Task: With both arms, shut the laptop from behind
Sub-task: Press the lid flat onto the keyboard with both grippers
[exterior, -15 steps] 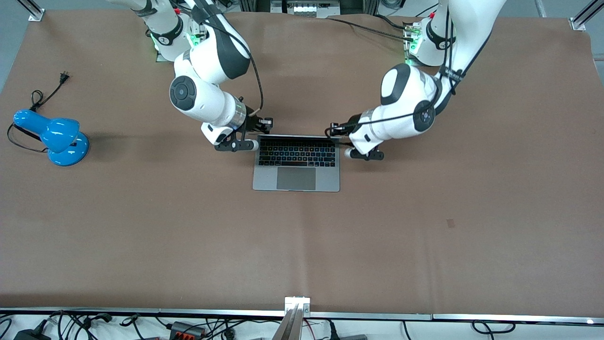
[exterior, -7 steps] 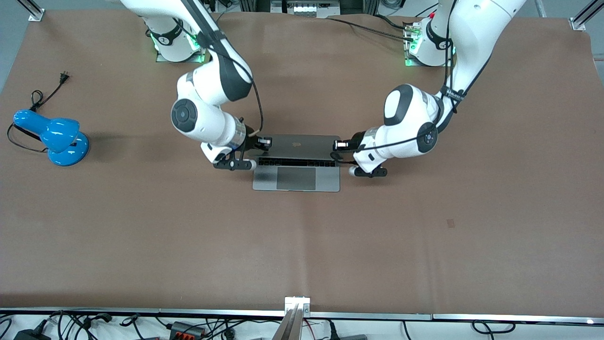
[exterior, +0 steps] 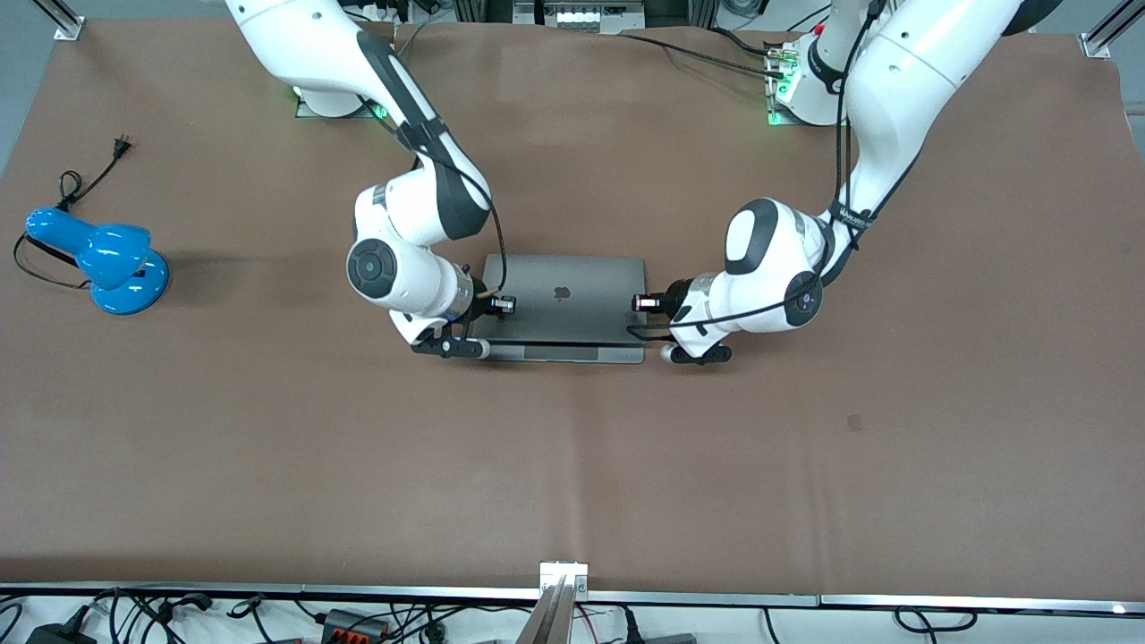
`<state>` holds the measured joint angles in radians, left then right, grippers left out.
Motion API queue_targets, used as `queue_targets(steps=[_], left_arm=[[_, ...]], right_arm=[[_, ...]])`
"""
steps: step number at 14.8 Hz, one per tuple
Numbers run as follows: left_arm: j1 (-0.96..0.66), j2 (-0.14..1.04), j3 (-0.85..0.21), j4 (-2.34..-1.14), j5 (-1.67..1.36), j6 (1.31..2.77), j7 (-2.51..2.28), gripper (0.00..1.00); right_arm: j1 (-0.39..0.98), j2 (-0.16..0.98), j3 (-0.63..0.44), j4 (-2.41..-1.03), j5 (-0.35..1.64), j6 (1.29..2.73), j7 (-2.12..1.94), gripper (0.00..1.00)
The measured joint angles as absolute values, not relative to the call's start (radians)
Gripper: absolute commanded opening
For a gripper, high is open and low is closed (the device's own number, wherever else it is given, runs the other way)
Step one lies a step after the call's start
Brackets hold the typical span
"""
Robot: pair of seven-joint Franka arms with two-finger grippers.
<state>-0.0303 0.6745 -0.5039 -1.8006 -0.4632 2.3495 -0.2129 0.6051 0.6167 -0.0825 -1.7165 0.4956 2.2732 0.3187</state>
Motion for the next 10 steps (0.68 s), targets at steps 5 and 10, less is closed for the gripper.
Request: queue_targets(steps=[5, 10], left_arm=[[-0.033, 0.715, -0.504, -1.795, -0.426, 2.396, -0.213, 0.00], [-0.039, 0.764, -0.504, -1.794, -0.388, 2.455, -0.212, 0.00]], right_arm=[[0.609, 0.665, -0.082, -1.703, 0.492, 2.301, 0.319, 0.00], [0.610, 0.689, -0.082, -1.702, 0.491, 2.312, 0.319, 0.00]])
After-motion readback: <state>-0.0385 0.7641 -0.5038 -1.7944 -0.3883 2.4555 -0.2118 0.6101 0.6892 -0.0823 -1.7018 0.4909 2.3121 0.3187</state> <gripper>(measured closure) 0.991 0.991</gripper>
